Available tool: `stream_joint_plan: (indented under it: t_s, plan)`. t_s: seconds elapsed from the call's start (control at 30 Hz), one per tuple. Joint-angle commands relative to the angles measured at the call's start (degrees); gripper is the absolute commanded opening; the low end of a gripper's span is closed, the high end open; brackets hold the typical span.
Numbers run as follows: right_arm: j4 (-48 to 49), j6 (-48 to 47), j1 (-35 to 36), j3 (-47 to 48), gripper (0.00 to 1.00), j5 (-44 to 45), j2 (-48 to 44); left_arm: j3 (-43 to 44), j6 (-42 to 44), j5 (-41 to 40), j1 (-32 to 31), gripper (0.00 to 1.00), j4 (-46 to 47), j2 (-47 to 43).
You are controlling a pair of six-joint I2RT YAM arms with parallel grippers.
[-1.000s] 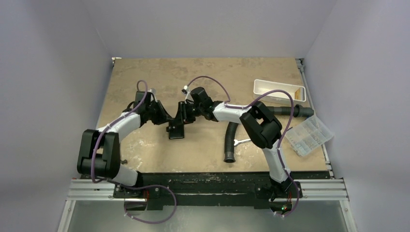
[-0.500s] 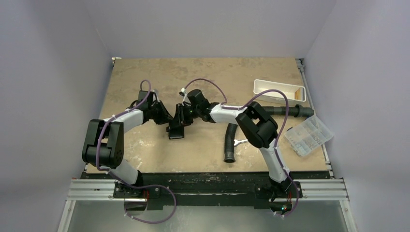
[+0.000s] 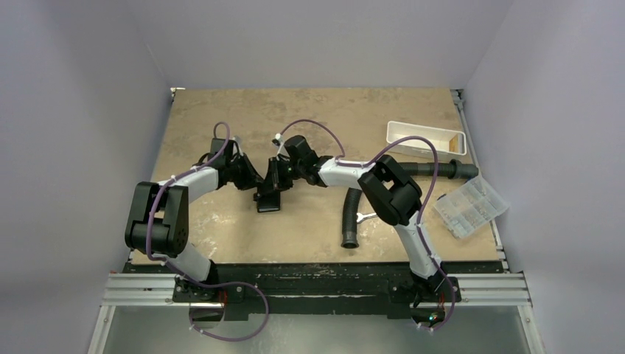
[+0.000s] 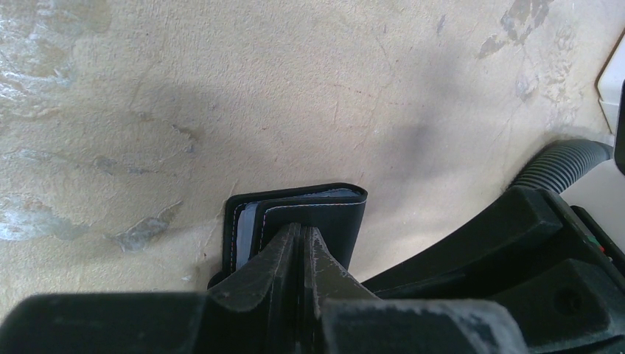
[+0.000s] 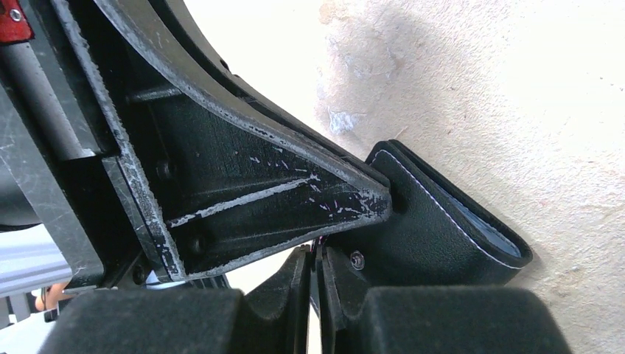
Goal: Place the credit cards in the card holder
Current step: Close the card holder at the center of the board.
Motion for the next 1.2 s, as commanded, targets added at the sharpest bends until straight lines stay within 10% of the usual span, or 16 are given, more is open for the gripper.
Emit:
stream_joint_plan:
  t_s: [0.0,0.47,0.8,1.17]
  plan:
    - [0.8,0.6,0.4,2.3,0.14,-0.4,0.2,-0.7,1.7,-1.8,0.5,0.04,0.5,-0.4]
    - [-0.6,0.3,0.6,3.7,0.2,-0.8,1.1,-1.0,1.9,-1.9,0.5,0.04,0.6,-0.7]
    - [-1.7,-0.5,0.8,3.2,0.0,0.4,-0.8,-1.1,2.2,-2.4,0.5,0.03,0.3,-0.6]
    - [-5.3,-3.3,0.7,3.3,0.0,5.3,-4.0,-0.6,3.0,-4.1,0.5,0.0,-1.3,0.1]
